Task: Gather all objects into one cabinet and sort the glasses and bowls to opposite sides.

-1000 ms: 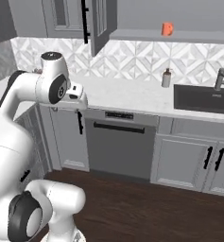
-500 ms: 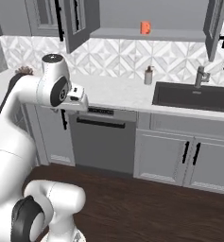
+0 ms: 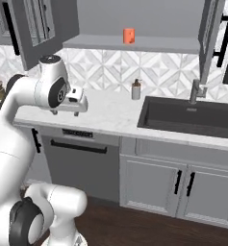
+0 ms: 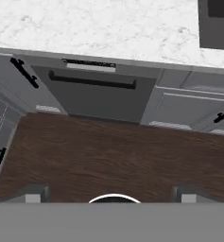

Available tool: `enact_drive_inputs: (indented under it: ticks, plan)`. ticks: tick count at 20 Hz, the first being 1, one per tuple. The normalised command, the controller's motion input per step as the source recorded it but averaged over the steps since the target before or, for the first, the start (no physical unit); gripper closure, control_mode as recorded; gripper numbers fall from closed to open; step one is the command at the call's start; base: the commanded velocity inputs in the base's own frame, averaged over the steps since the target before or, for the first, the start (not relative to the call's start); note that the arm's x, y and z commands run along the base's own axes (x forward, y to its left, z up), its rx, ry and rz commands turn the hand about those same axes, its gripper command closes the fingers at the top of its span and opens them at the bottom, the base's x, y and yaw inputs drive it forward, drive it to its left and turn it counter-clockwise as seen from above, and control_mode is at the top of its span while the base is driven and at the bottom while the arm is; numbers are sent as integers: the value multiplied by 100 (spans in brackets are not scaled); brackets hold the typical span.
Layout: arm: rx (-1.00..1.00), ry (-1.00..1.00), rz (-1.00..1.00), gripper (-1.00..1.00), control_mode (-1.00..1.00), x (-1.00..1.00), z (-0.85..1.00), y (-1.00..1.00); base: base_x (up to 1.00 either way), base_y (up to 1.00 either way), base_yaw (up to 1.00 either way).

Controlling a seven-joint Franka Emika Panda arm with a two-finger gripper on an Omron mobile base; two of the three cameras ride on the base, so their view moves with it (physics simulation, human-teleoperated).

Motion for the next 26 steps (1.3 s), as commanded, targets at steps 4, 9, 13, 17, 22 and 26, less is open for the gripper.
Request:
enact_drive_inputs:
  ticks: [4, 9, 13, 17, 22, 26]
  plan:
    - [0, 0, 0, -100, 100, 0, 0, 0, 60, -76, -12]
    - [0, 0, 0, -100, 100, 0, 0, 0, 86, 5, -20]
    - [0, 0, 0, -100, 100, 0, 0, 0, 0, 13, 2]
    - [0, 0, 0, -100, 100, 0, 0, 0, 24, 11, -2]
    - [0, 0, 0, -100, 100, 0, 0, 0, 96, 30, -14]
    - [0, 0, 0, -100, 100, 0, 0, 0, 100, 49, -17]
